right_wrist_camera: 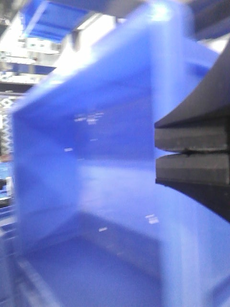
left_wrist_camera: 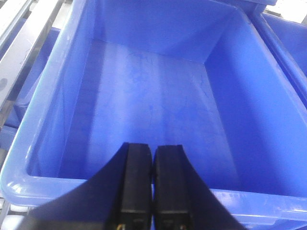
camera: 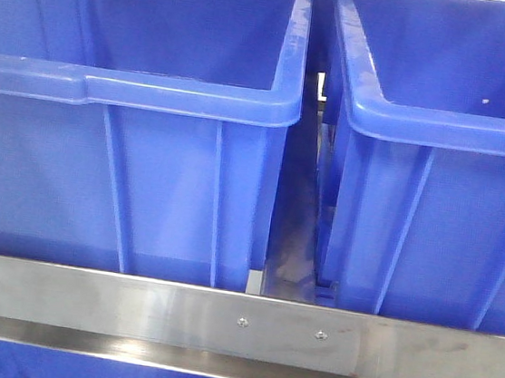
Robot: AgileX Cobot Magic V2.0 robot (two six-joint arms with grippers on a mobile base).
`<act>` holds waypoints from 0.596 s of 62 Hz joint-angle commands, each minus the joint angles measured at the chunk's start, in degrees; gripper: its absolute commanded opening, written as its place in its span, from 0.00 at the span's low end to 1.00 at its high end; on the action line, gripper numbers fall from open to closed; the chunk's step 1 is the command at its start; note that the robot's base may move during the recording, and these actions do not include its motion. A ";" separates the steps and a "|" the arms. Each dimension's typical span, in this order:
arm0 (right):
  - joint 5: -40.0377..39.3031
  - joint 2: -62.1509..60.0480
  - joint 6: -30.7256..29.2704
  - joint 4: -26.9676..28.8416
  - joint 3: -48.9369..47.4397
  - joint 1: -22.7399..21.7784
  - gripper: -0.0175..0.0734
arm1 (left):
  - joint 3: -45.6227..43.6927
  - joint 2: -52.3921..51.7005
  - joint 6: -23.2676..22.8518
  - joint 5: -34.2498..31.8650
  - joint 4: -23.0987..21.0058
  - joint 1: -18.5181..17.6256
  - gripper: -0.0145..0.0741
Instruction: Sort and place red and blue blocks on shelf
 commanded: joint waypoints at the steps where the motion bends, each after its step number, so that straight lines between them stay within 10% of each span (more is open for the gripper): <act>1: -6.20 -1.15 -0.44 0.10 0.48 -0.38 0.26 | -1.55 -0.11 -0.15 -5.16 -0.45 -0.41 0.31; 37: -11.55 -3.16 -0.44 0.10 6.39 -0.38 0.26 | -1.55 -0.11 -0.15 -5.16 -0.45 -0.41 0.31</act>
